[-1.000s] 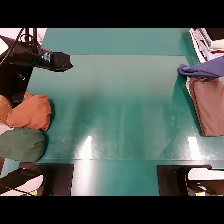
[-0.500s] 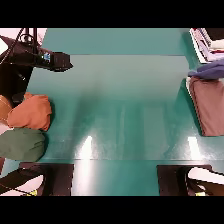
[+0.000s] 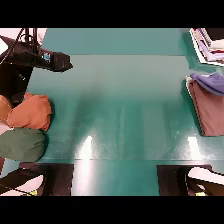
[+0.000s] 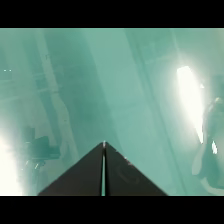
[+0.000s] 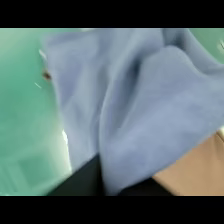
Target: Fold the shirts.
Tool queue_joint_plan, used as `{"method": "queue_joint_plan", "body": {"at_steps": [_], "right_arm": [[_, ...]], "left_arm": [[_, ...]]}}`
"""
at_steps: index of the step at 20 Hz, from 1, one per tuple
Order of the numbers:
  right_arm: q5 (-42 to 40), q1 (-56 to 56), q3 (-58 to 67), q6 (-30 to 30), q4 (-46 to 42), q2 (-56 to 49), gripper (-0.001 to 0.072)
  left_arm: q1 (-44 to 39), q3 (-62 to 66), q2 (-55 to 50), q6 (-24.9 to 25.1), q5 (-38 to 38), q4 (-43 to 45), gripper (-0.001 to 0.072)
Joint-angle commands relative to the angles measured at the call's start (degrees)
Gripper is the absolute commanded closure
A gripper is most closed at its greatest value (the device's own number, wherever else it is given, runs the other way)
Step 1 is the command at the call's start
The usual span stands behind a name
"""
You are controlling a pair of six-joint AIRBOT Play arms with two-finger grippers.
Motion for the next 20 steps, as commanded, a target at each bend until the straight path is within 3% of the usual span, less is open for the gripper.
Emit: {"method": "queue_joint_plan", "body": {"at_steps": [1,2,4,10,16,17,19,20], "right_arm": [[3.89,-0.11,-0.02,0.94,-5.90,0.02,0.0174],[3.91,-0.11,-0.02,1.01,-5.88,0.04,0.0141],[3.89,-0.07,-0.02,1.05,-5.42,0.04,0.0141],[3.39,6.71,0.00,0.52,18.01,0.15,0.0162],[-1.62,29.90,0.00,0.17,17.64,0.20,0.0167],[-3.32,33.59,0.00,0.15,17.66,0.20,0.0287],[-5.75,39.85,0.00,0.09,17.66,0.20,0.0638],[-6.51,42.36,0.00,-0.20,17.66,0.20,0.0694]], "left_arm": [[0.00,-0.02,-0.04,0.39,-0.28,0.04,0.0684],[0.00,-0.02,-0.04,0.39,-0.24,0.04,0.0684],[0.00,-0.02,-0.04,0.39,-0.22,0.04,0.0684],[0.00,-0.02,-0.04,0.31,0.26,-0.04,0.0683],[0.00,0.00,-0.04,0.31,1.81,-0.07,0.0683],[0.00,0.00,-0.02,0.31,1.81,-0.07,0.0683],[0.00,0.00,-0.04,0.31,1.81,-0.07,0.0683],[0.00,0.00,-0.04,0.31,1.81,-0.07,0.0683]]}}
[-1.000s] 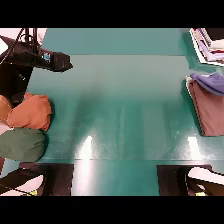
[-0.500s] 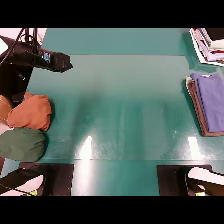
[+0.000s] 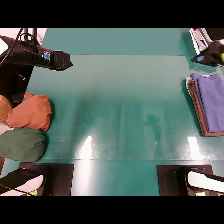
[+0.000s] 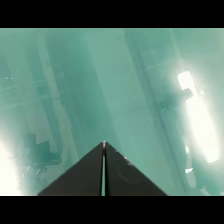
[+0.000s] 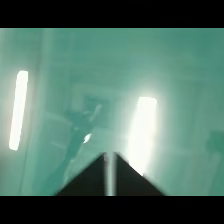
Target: Fold the shirts.
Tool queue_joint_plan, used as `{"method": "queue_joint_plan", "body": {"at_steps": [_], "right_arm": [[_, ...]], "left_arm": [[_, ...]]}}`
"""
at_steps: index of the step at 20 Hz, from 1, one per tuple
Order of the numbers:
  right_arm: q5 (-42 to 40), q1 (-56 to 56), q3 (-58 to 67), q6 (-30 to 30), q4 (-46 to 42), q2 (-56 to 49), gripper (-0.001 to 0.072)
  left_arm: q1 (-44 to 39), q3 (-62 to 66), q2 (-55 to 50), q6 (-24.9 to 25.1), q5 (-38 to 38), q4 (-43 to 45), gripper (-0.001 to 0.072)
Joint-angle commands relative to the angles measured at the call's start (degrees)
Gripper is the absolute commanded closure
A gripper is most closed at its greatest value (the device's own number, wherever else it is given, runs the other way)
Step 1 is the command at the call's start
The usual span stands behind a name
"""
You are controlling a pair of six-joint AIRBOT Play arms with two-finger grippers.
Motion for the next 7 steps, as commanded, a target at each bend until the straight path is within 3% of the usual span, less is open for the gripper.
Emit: {"method": "queue_joint_plan", "body": {"at_steps": [1,7], "right_arm": [[-4.24,11.04,0.00,-1.25,0.42,0.02,0.0694],[-4.57,16.33,0.00,-1.55,0.55,0.02,0.0693]], "left_arm": [[0.00,0.00,-0.02,-0.04,0.22,0.00,0.0683],[0.00,0.00,-0.04,-0.04,0.22,0.00,0.0683]]}}
